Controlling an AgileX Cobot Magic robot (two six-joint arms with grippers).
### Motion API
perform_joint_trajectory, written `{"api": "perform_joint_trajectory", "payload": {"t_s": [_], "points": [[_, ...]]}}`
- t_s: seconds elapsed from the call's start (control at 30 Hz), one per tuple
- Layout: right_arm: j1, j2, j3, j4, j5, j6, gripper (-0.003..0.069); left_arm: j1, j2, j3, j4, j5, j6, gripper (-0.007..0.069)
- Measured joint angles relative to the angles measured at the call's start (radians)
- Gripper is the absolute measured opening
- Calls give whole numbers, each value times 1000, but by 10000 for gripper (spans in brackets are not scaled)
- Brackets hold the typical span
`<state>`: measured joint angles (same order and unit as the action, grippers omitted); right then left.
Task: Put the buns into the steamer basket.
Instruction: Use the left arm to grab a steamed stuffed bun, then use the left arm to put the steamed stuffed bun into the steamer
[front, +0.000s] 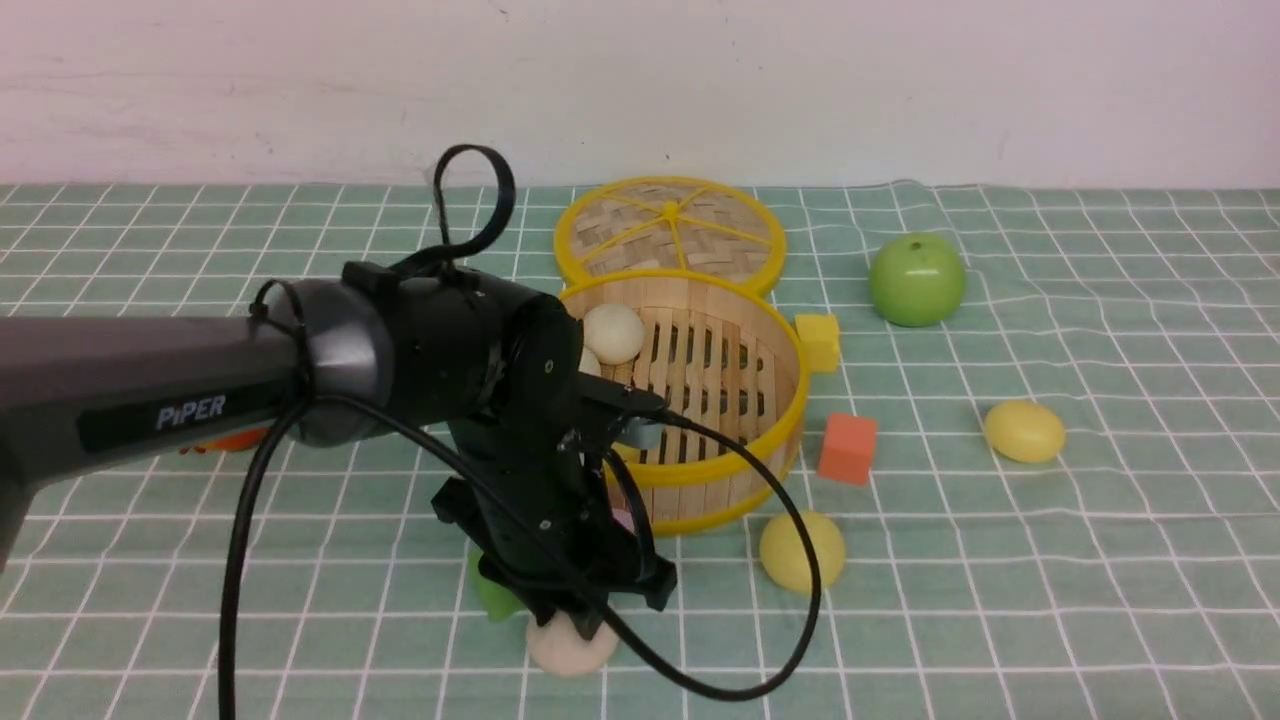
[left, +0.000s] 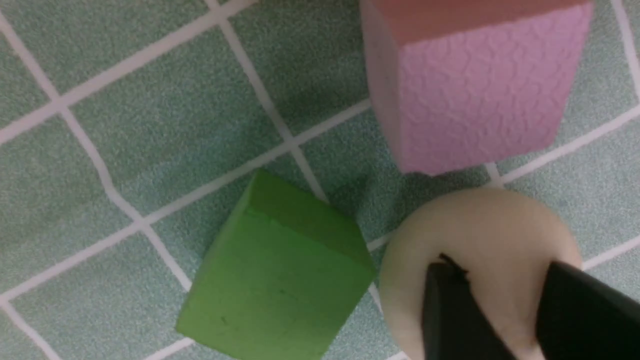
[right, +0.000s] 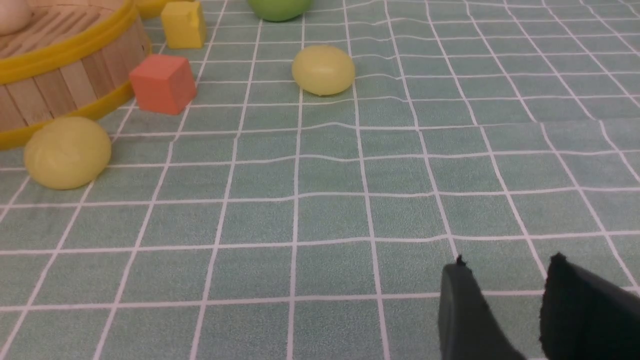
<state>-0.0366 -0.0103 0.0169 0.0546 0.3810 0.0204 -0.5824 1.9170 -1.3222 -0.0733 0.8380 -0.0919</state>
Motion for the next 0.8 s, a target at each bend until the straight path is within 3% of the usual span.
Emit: {"api": "perform_joint_trajectory", "payload": {"t_s": [0.13,0.2,0.53,0.8], "points": [[0,0,0,0,0,0,240,0,-9,0,0,9,0,41],[0,0,0,0,0,0,240,0,-28,0,0,18,0,-1],[0,0,0,0,0,0,240,0,-157,-134,-85,57,36,-6],[0,0,0,1,0,0,240,6,-3,-298,-92,-102,92,-6]]}}
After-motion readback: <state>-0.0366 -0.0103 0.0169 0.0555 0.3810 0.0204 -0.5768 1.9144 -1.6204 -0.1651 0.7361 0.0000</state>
